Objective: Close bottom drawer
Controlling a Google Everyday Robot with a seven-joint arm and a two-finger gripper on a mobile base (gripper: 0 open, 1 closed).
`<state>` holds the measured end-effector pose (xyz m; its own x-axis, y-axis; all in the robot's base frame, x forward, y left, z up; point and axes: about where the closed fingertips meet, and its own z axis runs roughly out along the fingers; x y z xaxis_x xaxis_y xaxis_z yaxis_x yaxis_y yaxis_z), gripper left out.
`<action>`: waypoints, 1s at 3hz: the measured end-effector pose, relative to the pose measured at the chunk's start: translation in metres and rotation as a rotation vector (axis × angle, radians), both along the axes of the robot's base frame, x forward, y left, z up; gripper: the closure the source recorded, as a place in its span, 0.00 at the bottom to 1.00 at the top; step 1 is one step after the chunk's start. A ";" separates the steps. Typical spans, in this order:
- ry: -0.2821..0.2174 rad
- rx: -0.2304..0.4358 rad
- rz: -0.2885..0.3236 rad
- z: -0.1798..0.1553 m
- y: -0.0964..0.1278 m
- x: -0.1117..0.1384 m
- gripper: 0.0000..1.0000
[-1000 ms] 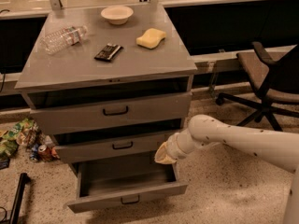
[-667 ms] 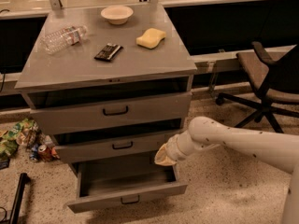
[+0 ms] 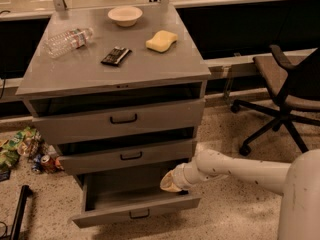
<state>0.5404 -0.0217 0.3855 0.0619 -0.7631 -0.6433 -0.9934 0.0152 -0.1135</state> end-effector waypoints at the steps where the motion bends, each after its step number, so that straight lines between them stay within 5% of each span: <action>1: -0.030 0.051 -0.005 -0.055 0.010 -0.006 1.00; 3: -0.005 0.102 0.009 -0.078 0.013 -0.024 1.00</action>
Offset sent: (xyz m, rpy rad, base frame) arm -0.0014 0.0071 -0.0405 0.0403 -0.0321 -0.0064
